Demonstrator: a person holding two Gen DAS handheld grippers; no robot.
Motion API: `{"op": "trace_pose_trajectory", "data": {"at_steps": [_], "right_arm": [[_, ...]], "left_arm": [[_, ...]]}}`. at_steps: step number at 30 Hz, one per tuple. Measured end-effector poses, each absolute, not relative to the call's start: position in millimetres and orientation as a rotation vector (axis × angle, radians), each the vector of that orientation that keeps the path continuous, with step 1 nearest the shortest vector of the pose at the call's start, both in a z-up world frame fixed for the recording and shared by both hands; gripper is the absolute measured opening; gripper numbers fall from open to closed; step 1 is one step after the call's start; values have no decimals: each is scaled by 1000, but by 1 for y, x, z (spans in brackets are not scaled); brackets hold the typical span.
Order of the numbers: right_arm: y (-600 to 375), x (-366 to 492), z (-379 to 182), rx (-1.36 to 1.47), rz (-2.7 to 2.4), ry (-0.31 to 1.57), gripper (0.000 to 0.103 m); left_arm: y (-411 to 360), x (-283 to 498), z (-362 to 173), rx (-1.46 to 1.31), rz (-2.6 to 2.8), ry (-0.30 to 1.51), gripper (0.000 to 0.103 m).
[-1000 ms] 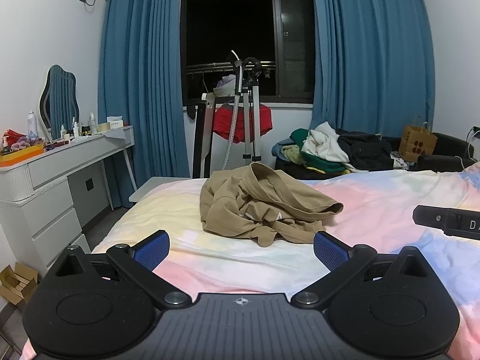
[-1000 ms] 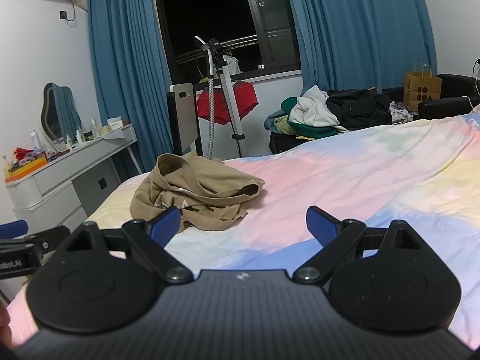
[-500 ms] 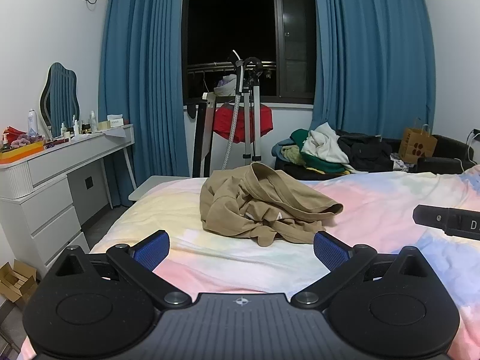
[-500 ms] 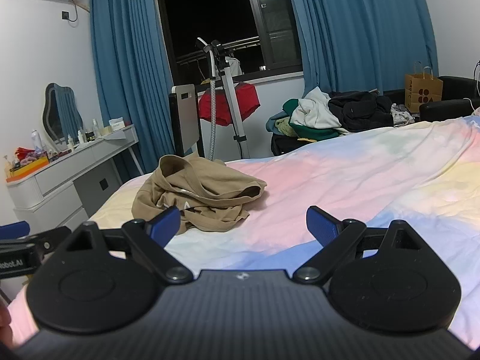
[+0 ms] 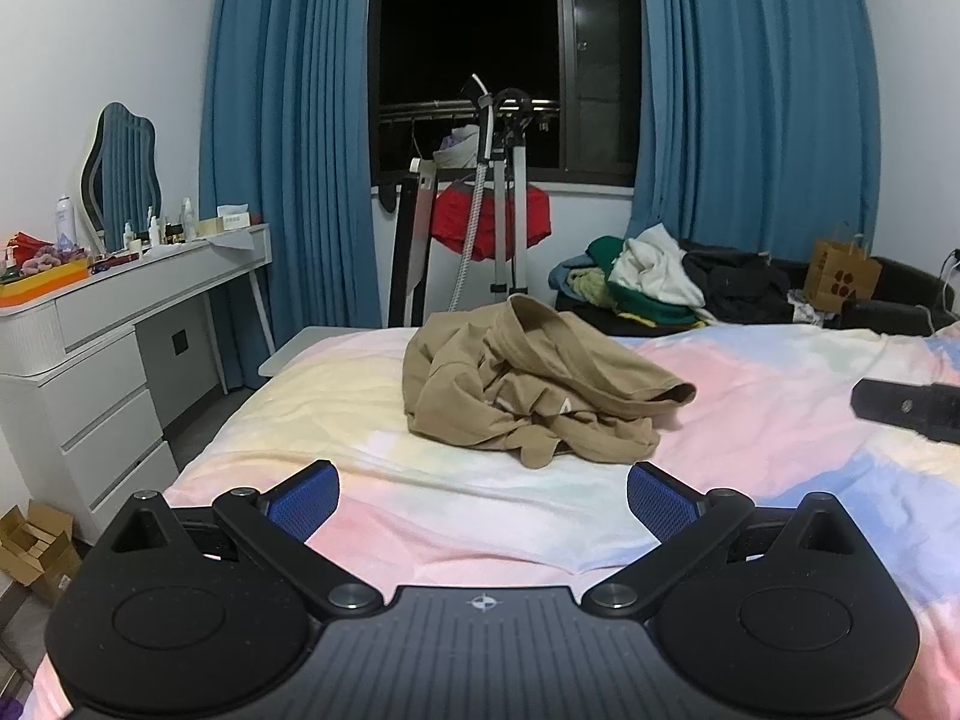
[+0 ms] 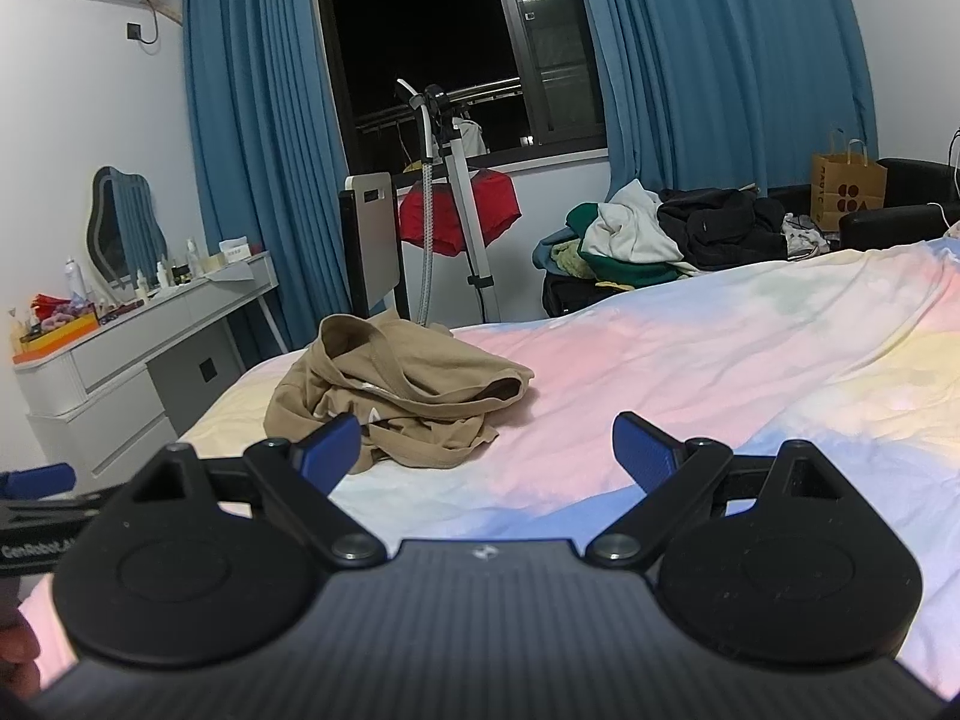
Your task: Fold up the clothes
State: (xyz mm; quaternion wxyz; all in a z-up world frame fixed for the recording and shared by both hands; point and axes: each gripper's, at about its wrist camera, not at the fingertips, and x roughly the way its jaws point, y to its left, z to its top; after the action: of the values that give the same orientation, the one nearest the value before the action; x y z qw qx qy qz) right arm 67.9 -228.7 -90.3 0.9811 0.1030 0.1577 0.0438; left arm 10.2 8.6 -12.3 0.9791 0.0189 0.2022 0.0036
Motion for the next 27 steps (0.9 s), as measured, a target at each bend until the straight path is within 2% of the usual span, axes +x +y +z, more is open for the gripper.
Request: {"op": "trace_pose_trajectory", "data": {"at_steps": [14,27], "right_arm": [[-243,74,-92,261,60,314,92],[-291,88,-114,399,-92,465,92]], "left_arm": [[3,24,-30,83,-54,440,103],[-50,101,-60,115,-12,631,100]]}}
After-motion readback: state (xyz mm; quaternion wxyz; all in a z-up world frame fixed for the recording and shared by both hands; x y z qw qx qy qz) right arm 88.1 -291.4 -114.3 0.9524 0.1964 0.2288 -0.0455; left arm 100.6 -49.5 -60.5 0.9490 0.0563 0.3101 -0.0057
